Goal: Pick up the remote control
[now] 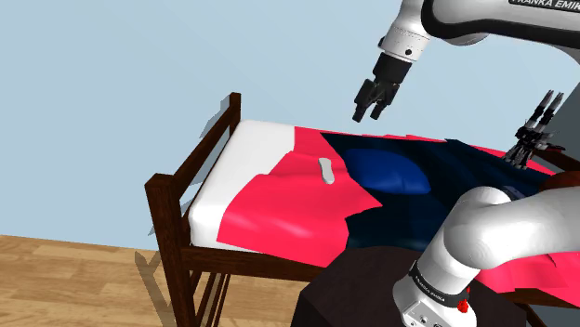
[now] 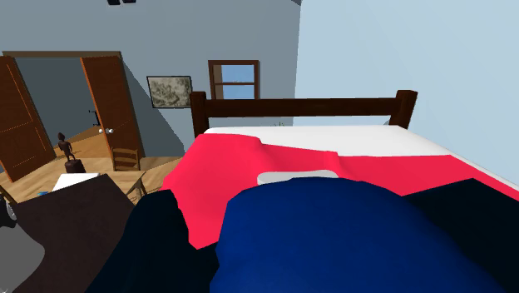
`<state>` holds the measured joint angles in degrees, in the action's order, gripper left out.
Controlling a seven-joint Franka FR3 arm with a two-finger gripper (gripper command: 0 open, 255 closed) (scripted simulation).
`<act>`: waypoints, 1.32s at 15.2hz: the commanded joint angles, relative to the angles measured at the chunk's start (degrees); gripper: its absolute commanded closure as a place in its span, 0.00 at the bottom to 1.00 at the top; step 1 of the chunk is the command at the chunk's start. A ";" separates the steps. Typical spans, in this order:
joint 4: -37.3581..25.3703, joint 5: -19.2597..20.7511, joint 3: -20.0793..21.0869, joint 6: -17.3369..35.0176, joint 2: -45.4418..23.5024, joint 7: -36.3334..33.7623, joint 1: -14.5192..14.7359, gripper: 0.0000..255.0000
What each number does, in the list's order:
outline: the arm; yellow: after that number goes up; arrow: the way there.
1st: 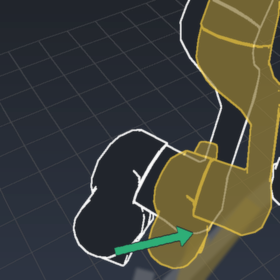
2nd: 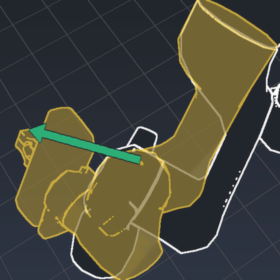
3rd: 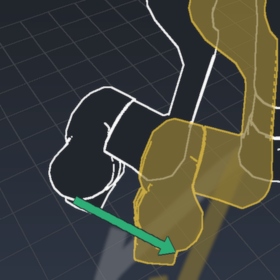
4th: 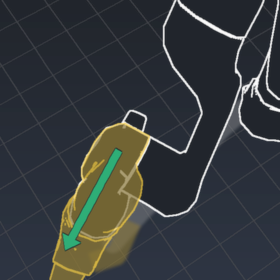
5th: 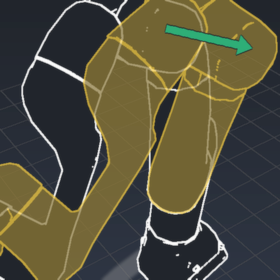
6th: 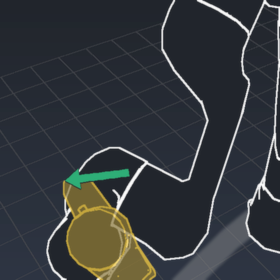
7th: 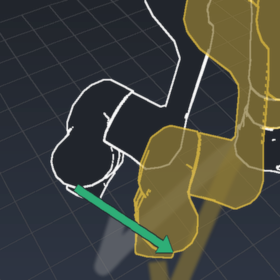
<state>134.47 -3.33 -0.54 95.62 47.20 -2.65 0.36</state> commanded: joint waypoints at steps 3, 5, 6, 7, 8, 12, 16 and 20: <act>0.84 0.43 -0.39 3.23 -2.80 -0.54 -0.87 0.00; 1.43 0.85 -0.80 6.41 -5.80 -1.09 -1.74 0.00; 1.63 1.04 -1.01 7.97 -7.37 -1.37 -2.17 0.00; 1.77 1.24 -1.23 9.52 -8.98 -1.66 -2.59 0.00; 1.85 1.42 -1.46 11.05 -10.63 -1.95 -3.02 0.00; 1.53 2.11 -2.46 16.90 -17.60 -3.15 -4.61 0.00; 0.26 2.62 -3.58 22.24 -25.03 -4.33 -6.08 0.00; -1.93 2.85 -4.82 26.95 -32.74 -5.45 -7.43 0.00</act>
<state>132.83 -0.53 -5.08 121.24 16.25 -7.74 -6.73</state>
